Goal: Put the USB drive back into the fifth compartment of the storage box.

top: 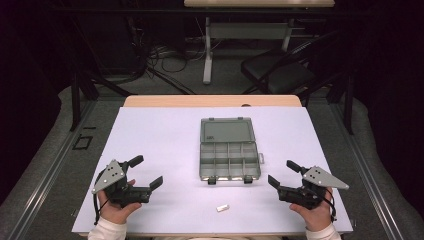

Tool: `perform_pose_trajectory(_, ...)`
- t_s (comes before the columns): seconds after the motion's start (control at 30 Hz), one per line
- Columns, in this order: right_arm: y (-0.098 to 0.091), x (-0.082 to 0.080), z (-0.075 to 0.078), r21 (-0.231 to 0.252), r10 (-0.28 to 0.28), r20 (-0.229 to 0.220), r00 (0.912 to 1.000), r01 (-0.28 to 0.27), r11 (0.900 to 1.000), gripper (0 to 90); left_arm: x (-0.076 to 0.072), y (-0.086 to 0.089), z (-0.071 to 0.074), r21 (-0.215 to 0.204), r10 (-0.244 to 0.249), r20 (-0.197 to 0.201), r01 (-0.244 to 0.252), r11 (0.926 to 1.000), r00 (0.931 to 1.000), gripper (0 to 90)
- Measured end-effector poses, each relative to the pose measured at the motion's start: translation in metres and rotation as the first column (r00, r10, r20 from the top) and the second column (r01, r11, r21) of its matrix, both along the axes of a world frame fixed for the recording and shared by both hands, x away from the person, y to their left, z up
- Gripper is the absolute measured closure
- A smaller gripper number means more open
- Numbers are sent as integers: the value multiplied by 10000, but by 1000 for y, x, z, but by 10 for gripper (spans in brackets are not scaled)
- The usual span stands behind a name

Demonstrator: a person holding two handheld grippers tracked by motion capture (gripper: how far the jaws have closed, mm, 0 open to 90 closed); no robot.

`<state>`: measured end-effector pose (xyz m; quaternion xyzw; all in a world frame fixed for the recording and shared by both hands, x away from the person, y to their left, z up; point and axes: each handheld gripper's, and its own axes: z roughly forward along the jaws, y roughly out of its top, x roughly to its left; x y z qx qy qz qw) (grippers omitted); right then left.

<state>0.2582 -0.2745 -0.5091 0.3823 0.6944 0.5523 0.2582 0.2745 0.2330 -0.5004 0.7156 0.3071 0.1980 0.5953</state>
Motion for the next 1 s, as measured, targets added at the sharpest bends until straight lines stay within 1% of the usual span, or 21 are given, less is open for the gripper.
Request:
perform_pose_trajectory(0.07,0,-1,-1,8,10,-26,10000,-10,10000,149,0,-1,0,67,-46,23,46,10000,10000,11)
perform_pose_trajectory(0.1,0,-2,-2,-66,-23,-45,10000,23,10000,152,0,-1,0,117,-120,5,120,9999,9999,11)
perform_pose_trajectory(0.23,0,-2,-2,-97,-74,-28,10000,74,9999,152,0,-3,-1,147,-286,-244,289,9995,9993,11)
perform_pose_trajectory(0.27,0,-2,-2,-76,-74,-9,10000,74,9999,152,1,-3,-1,96,-374,-310,377,9992,9988,11)
perform_pose_trajectory(0.33,0,-1,-2,-11,-67,-12,10000,67,10000,152,1,-4,0,204,-413,-423,422,9989,9982,11)
perform_pose_trajectory(0.47,3,-3,-3,-7,-28,-43,10000,28,10000,152,0,-8,2,192,-553,-455,562,9982,9974,11)
perform_pose_trajectory(0.5,4,-3,-3,-51,-8,-43,10000,8,10000,152,-1,-9,2,211,-579,-518,591,9980,9970,11)
perform_pose_trajectory(0.53,5,-4,-4,-199,-11,-11,10000,11,9998,152,-1,-10,2,277,-618,-548,634,9976,9966,10)
perform_pose_trajectory(0.6,5,-4,-4,-226,6,-18,10000,-6,9997,152,-1,-13,4,464,-747,-602,775,9959,9954,10)
perform_pose_trajectory(0.63,6,-4,-4,-256,11,-31,10000,-12,9997,152,-1,-14,4,477,-798,-564,826,9954,9952,10)
perform_pose_trajectory(0.7,6,-5,-4,-234,-29,-47,10000,28,9997,152,-2,-16,5,646,-900,-658,943,9935,9938,10)
perform_pose_trajectory(0.77,6,-7,-4,-310,-22,-58,10000,20,9995,152,-3,-17,6,672,-1024,-774,1077,9919,9917,10)
perform_pose_trajectory(0.87,6,-7,-4,-315,0,-11,10000,-1,9995,152,-5,-19,8,800,-1065,-807,1129,9904,9910,10)
perform_pose_trajectory(0.9,6,-7,-4,-324,27,-21,10000,-27,9995,152,-6,-20,9,742,-1112,-831,1174,9903,9903,10)
perform_pose_trajectory(0.93,6,-7,-4,-327,45,-93,9999,-48,9995,152,-5,-20,10,749,-1138,-875,1204,9899,9896,10)
perform_pose_trajectory(1.0,6,-7,-5,-335,94,-72,9999,-96,9994,152,-4,-20,11,810,-1155,-956,1234,9890,9887,10)
